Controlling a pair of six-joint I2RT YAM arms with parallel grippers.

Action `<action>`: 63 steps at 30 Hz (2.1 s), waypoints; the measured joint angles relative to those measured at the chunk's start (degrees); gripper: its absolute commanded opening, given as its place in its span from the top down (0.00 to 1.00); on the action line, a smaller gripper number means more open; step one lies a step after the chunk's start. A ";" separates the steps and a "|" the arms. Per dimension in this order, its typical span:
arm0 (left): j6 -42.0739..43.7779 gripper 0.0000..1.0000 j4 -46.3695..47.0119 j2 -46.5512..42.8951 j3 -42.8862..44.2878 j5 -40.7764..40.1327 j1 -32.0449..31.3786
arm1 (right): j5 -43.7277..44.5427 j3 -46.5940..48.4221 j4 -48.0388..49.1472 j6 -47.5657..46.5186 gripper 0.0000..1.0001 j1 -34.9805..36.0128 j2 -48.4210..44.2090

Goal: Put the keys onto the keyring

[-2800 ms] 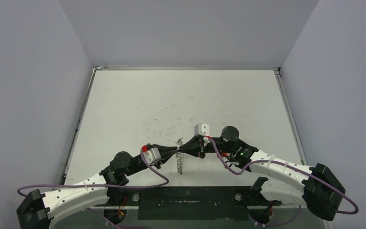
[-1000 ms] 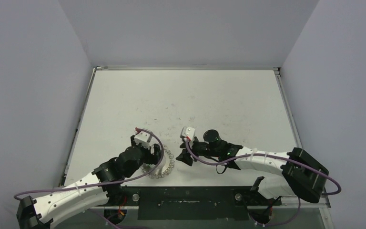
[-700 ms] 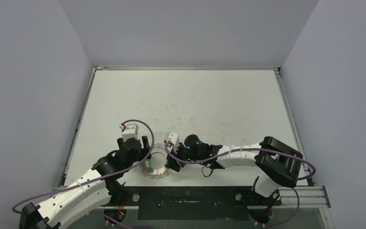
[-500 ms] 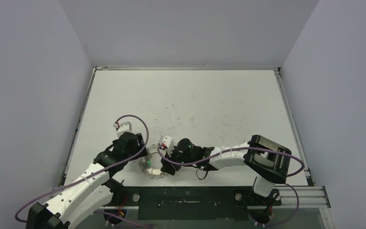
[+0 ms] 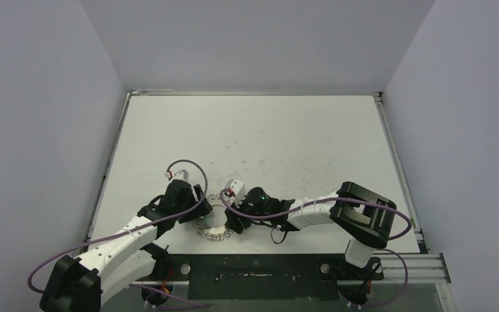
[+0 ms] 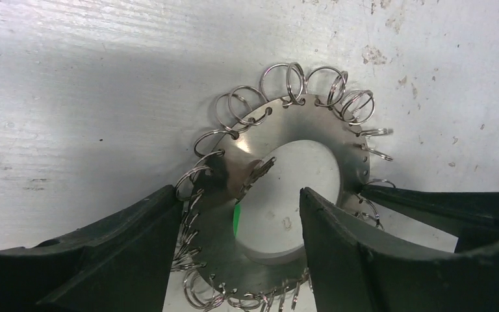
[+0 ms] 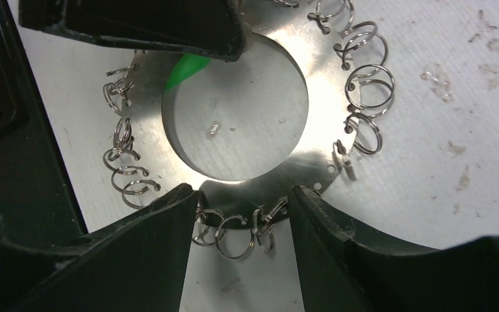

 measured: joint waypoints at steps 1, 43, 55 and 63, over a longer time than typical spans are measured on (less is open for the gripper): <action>-0.11 0.41 0.68 0.42 -0.11 0.28 0.04 | 0.02 -0.44 0.35 0.33 0.46 -0.55 -0.17; -0.09 0.42 15.91 -4.61 -3.26 7.78 0.44 | -11.78 -3.54 14.19 13.40 0.44 -7.82 1.79; -1.38 0.42 11.85 -4.28 -3.65 5.09 0.44 | -2.58 3.37 -2.10 15.78 0.41 -5.53 2.12; -4.44 0.54 15.78 -3.85 -8.41 5.46 0.46 | -4.98 5.97 0.20 28.63 0.46 -8.48 6.03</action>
